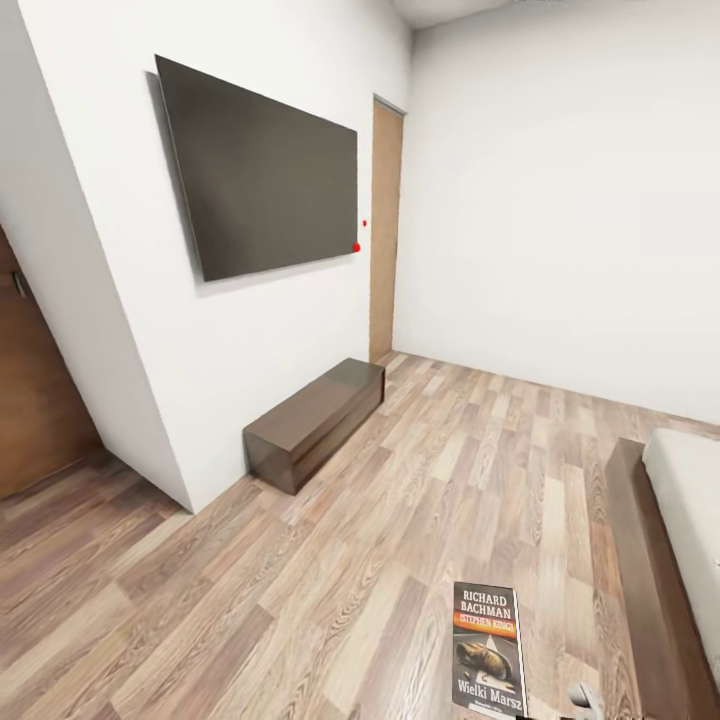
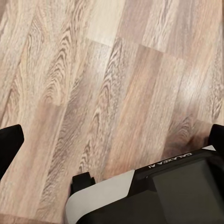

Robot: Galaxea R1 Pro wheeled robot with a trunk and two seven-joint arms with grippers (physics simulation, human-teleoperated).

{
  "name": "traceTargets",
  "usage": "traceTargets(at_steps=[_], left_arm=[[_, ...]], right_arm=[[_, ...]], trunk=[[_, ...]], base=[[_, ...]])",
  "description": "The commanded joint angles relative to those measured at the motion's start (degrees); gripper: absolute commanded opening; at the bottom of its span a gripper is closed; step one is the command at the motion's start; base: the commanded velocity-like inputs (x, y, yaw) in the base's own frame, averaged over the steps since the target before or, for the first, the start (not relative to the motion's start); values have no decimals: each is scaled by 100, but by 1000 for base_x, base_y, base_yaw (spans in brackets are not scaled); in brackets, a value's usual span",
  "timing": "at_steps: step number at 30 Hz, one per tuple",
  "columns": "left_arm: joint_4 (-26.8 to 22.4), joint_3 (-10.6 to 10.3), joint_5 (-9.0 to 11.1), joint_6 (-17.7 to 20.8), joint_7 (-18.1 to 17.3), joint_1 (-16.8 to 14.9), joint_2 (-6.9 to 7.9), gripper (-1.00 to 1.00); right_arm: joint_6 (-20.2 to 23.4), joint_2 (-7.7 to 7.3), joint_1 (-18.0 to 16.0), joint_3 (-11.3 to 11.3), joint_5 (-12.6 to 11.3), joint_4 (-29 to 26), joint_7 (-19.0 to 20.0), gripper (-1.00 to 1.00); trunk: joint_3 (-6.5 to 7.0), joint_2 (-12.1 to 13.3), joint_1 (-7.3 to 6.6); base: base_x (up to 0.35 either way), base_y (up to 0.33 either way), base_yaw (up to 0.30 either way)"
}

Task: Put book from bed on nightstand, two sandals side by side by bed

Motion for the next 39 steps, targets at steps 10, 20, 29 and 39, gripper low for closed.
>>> traceTargets(at_steps=[10,20,29,39], left_arm=[[1,49,-51,-18,-17,-3,2,100],[1,49,-51,-18,-17,-4,2,100],[1,49,-51,-18,-17,-4,2,100],[1,49,-53,-18,-17,-3,2,100]], right_arm=[[60,-5,-5,33,-61,-2,10,-100],[60,-6,-5,33,-61,-3,10,-100],[60,-7,-5,33,-61,-3,10,-100],[60,-5,-5,33,-61,-3,10,-100]], trunk=[[-8,-6,1],[-8,-6,1],[-8,-6,1],[-8,-6,1]], base=[[4,1,-200],[0,0,-200],[0,0,-200],[0,0,-200]])
